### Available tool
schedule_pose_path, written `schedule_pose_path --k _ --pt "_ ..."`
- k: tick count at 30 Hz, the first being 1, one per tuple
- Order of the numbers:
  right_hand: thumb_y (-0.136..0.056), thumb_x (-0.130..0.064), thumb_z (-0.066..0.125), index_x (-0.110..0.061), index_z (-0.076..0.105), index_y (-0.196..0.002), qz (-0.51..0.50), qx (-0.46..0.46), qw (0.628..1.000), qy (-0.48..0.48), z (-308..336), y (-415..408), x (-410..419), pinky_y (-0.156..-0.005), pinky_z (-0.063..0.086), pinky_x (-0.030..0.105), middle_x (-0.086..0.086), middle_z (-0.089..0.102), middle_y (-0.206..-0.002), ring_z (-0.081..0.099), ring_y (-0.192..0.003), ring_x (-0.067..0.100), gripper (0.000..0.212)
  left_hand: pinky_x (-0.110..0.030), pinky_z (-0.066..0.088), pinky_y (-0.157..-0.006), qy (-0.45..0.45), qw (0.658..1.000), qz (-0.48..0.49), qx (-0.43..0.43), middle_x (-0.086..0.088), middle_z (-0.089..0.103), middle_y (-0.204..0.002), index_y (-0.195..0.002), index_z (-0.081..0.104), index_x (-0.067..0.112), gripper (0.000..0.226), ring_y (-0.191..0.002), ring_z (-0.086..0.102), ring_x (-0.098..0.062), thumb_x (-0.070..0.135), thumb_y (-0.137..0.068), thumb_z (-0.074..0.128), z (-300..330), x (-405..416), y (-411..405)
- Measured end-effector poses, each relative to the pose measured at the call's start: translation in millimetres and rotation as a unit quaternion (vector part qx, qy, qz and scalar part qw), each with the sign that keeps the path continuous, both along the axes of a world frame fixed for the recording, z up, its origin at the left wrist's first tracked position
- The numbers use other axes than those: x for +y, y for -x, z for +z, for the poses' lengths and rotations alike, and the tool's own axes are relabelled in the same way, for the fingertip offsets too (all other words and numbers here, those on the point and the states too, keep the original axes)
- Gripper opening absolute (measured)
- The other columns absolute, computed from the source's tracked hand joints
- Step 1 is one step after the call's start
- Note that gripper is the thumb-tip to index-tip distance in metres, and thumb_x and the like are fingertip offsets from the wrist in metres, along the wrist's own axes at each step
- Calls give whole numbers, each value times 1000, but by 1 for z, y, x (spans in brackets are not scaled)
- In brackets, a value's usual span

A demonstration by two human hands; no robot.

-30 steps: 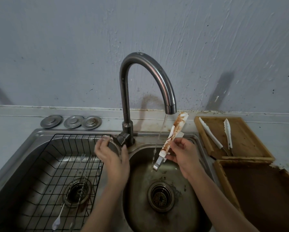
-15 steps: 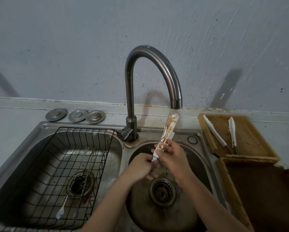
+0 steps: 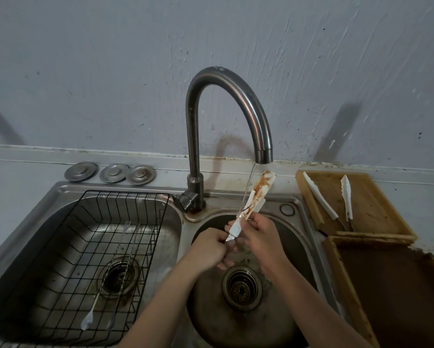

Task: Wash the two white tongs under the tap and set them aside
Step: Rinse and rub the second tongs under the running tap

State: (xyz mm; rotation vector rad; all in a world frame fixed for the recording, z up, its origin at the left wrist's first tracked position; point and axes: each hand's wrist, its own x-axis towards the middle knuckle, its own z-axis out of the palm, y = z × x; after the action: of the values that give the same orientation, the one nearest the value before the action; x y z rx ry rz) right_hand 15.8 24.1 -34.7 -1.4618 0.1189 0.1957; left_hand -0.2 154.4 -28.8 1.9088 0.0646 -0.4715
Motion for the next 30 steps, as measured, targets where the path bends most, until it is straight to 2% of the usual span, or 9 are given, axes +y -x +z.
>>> schedule_pose_path --k 4,7,11,13,15,18,23,27,30 --pt "-84 -1 63 -17 57 -109 40 -15 999 25 -1 2 0 -72 58 25 4 75 -95 71 -89 12 31 -24 52 -54 -2 1000 -3 7 -12 65 -77 -78 61 14 20 -68 66 -25 13 -94 49 -1 2 1" --pt "-80 -13 70 -19 57 -107 -1 -25 996 86 -7 5 6 -74 55 25 0 73 -89 70 -86 9 30 -22 53 -56 1 1000 -14 7 -2 64 -73 -100 63 8 16 -64 67 -14 15 -94 51 -2 -5 4" --pt "-92 -12 53 -14 51 -114 -15 -47 994 95 -4 2 -2 -61 53 15 1 71 -83 70 -75 3 22 -26 53 -69 49 998 -35 -15 -5 66 -79 -81 66 16 18 -75 67 -16 17 -93 53 -7 -6 7" --pt "-95 -13 48 -14 49 -117 6 -68 981 179 5 -2 -15 -55 52 14 2 66 -82 67 -65 1 22 -27 48 -67 60 998 -21 -29 -4 64 -74 -72 65 22 24 -70 61 -16 17 -92 54 -12 -1 5" --pt "-96 -17 47 -15 51 -114 38 -93 957 272 16 -6 -27 -47 50 14 2 61 -74 61 -49 2 19 -23 47 -61 89 995 33 -26 -4 65 -78 -78 65 25 20 -69 58 -14 13 -90 57 -16 0 1" --pt "-95 -22 48 -17 59 -102 129 -120 895 409 33 -14 -35 -40 38 11 -5 57 -67 49 -47 1 14 -18 53 -58 228 966 112 39 -5 68 -92 -96 64 17 14 -73 67 -11 7 -87 61 -17 -8 -4" --pt "-84 -12 55 -11 65 -91 251 -100 805 527 42 -19 -29 -42 34 16 0 60 -70 49 -53 6 12 -22 59 -63 408 889 158 136 -4 76 -79 -98 63 6 15 -71 72 -11 -1 -86 58 -17 -33 -1" --pt "-82 -11 58 -16 58 -87 265 -104 789 544 45 -17 -25 -42 30 15 -5 55 -67 47 -54 4 7 -22 58 -59 474 843 207 149 -8 76 -77 -98 64 1 15 -68 72 -13 -2 -85 58 -15 -38 -4" --pt "-84 -11 56 -14 61 -90 269 -109 782 552 48 -15 -20 -44 29 18 -3 56 -71 49 -58 8 8 -19 55 -52 462 841 242 146 -9 73 -74 -94 63 -1 12 -61 70 -12 0 -82 63 -13 -38 -9"
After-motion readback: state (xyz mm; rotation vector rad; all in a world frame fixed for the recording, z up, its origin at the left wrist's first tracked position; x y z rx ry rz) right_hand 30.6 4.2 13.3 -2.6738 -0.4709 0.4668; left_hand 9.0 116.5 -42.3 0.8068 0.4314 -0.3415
